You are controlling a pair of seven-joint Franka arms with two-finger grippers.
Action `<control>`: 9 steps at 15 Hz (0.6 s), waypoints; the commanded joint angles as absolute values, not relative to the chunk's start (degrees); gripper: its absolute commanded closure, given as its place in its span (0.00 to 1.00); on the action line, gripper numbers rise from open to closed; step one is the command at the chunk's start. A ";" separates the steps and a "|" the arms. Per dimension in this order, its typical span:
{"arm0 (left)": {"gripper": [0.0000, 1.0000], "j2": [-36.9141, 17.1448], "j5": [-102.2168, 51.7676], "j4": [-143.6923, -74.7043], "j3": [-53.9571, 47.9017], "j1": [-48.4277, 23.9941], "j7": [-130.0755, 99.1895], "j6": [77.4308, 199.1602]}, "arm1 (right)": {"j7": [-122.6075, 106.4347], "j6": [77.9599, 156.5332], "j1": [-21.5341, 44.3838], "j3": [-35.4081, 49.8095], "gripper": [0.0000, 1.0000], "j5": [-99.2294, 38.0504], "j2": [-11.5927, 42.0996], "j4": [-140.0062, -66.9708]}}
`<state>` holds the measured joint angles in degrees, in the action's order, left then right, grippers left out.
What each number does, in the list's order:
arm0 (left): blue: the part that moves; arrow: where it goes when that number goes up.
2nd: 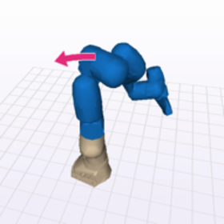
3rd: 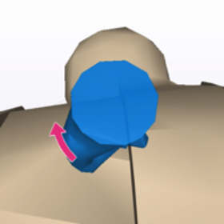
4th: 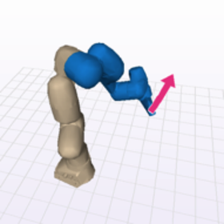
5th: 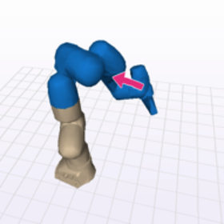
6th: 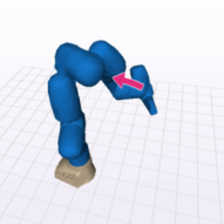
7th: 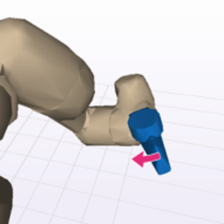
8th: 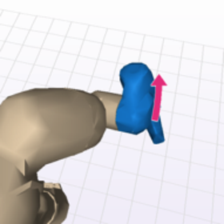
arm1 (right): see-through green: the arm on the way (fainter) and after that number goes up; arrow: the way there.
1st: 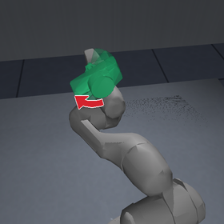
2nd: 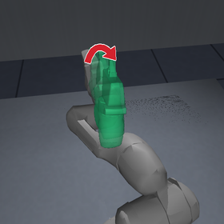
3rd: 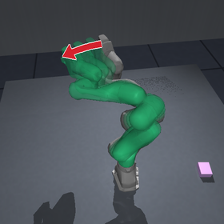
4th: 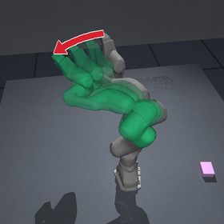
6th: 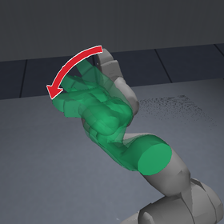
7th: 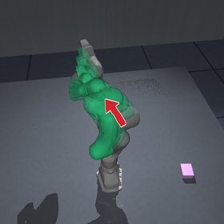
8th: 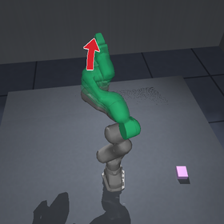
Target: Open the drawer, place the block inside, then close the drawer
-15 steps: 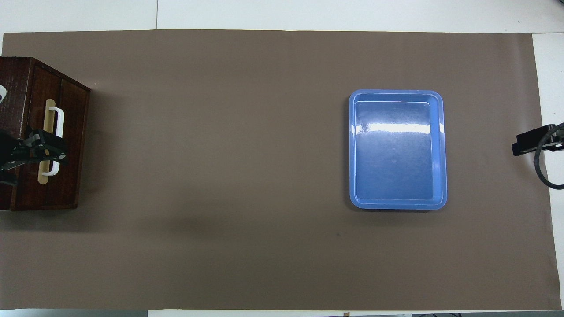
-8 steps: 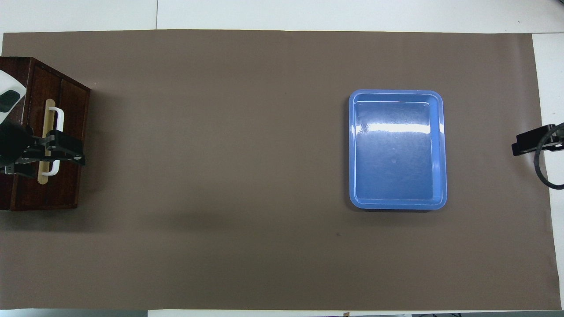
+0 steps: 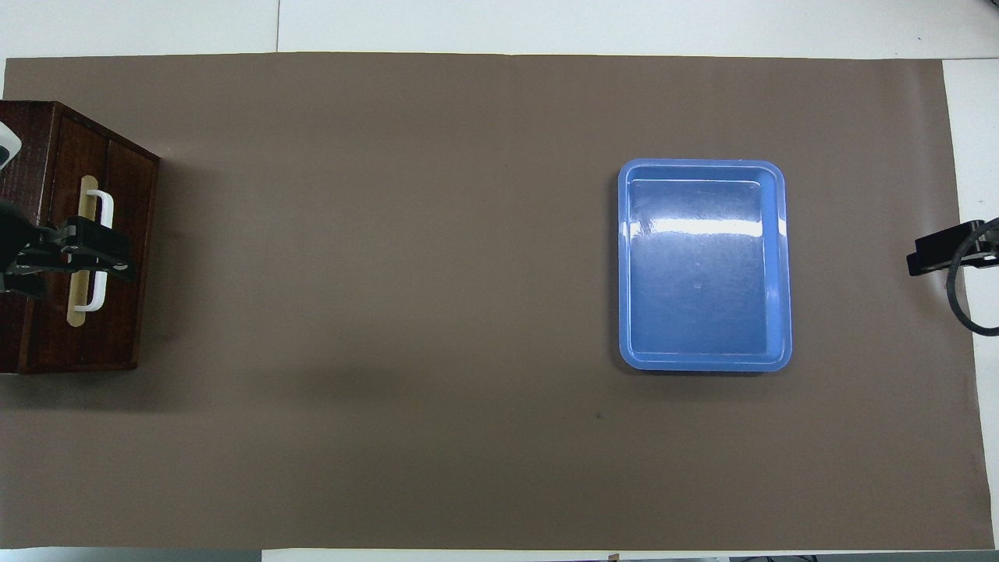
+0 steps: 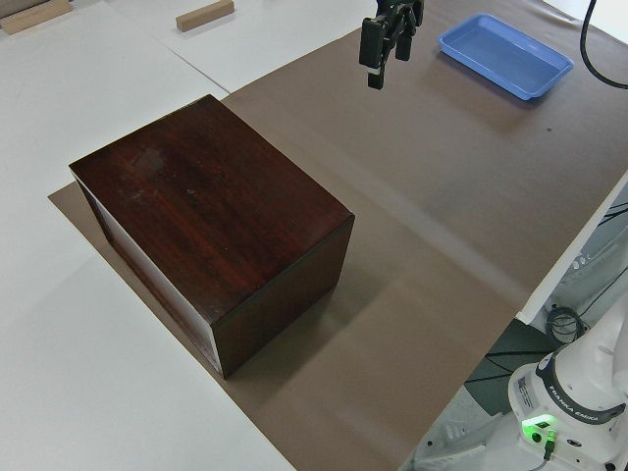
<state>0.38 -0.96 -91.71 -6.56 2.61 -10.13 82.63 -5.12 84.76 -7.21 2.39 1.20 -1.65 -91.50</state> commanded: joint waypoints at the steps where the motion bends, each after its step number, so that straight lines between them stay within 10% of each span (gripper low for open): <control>1: 0.00 -0.62 -0.18 -91.14 -7.29 3.25 -8.35 81.65 | -4.57 84.81 -7.82 2.81 0.00 0.62 -1.84 -91.23; 9: 0.00 -0.17 -0.17 -94.22 -8.61 2.81 -8.17 86.39 | -4.66 85.17 -7.82 2.81 0.00 0.62 -1.76 -91.23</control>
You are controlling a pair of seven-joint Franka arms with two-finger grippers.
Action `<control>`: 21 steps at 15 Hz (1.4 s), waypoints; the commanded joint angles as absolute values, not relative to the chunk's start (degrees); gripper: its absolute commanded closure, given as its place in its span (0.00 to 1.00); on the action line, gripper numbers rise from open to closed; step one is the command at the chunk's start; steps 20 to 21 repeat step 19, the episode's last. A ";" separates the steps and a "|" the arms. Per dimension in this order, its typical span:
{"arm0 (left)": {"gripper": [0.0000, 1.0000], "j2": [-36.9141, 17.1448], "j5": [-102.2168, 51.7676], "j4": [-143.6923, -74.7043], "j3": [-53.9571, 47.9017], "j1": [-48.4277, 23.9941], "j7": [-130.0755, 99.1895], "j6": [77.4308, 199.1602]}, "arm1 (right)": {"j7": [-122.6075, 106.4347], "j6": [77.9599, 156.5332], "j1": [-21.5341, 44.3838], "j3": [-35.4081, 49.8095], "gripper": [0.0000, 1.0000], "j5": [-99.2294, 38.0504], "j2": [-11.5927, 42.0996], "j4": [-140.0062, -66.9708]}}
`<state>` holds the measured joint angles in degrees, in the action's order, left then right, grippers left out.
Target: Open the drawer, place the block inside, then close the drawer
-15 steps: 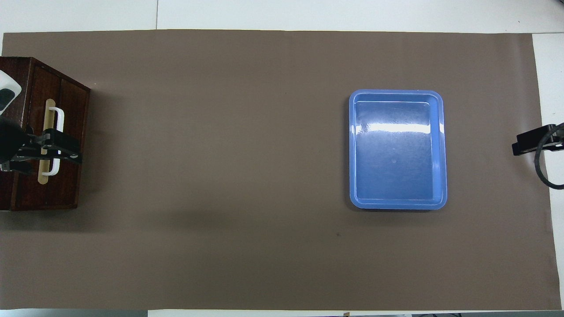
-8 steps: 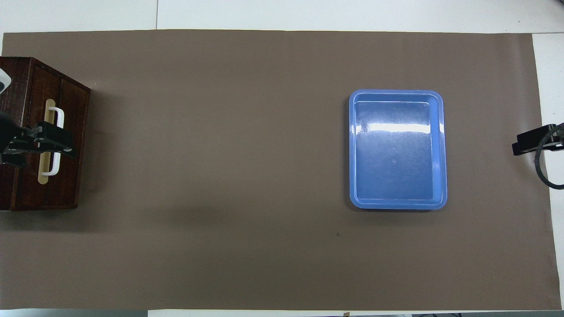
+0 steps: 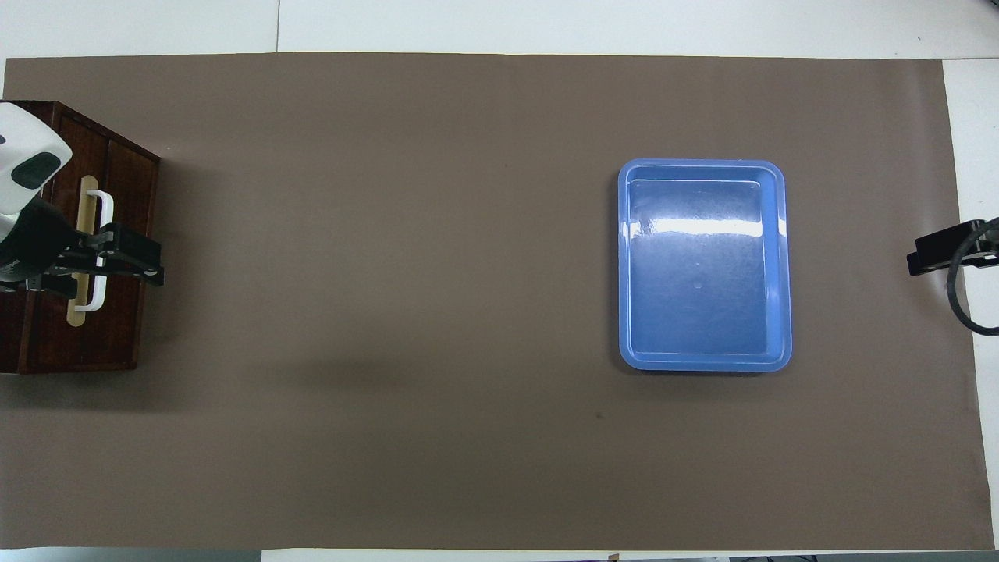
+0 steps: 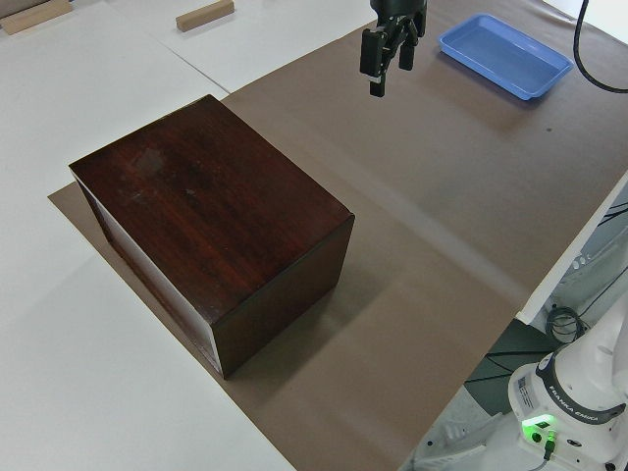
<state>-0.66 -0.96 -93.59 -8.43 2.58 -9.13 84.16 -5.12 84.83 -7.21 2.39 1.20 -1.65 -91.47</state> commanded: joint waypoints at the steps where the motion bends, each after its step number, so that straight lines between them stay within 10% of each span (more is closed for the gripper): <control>1: 0.00 -0.18 -0.26 -94.13 -8.61 2.81 -8.09 86.40 | -4.66 85.17 -7.82 2.81 0.00 0.62 -1.84 -91.23; 21: 0.00 1.23 -0.35 -93.87 -8.61 2.99 -8.53 87.45 | -4.66 85.25 -7.82 2.81 0.00 0.61 -1.76 -91.23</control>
